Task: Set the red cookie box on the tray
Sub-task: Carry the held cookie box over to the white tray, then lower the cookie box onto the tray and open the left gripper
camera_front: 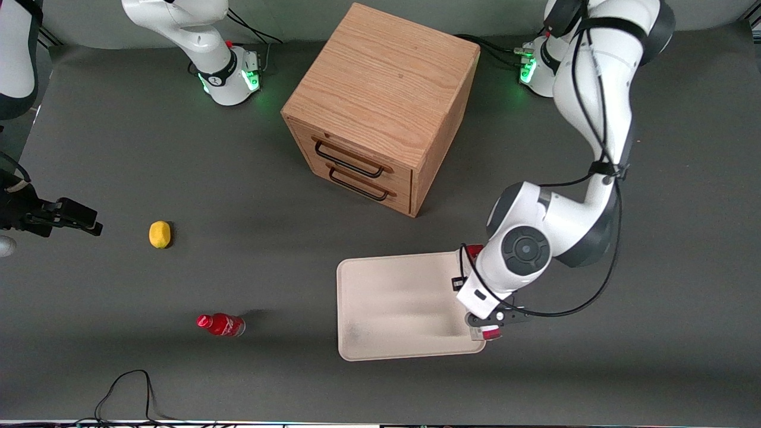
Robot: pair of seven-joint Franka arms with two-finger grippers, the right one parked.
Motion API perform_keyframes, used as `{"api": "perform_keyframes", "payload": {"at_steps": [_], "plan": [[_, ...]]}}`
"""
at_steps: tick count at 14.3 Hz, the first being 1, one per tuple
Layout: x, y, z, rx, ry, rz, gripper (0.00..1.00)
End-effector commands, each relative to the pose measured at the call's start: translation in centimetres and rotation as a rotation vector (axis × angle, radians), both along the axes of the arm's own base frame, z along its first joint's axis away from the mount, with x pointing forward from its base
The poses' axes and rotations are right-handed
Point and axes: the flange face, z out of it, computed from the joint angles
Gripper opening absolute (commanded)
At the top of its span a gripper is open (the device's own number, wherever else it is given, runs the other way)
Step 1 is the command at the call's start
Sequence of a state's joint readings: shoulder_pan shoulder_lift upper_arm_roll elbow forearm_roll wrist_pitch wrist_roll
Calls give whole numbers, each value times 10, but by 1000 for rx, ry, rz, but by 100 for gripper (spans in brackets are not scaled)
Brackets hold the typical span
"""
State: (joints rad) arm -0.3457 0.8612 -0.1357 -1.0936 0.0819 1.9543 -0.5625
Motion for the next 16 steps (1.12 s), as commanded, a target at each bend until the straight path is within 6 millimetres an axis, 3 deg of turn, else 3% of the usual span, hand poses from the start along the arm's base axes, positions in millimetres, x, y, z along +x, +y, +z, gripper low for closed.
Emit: {"api": "perform_keyframes", "payload": {"at_steps": [1, 6, 7, 8, 11, 13, 16], "plan": [[4, -7, -26, 41, -27, -2, 0], [-8, -13, -61, 44, -11, -14, 0], [-7, -13, -60, 43, -12, -16, 10], [-7, -13, -59, 56, -21, -31, 99], [-6, -8, -45, 76, -46, -33, 100], [-12, -5, -4, 63, -75, -31, 100], [-26, 37, 71, 5, -82, 45, 100]]}}
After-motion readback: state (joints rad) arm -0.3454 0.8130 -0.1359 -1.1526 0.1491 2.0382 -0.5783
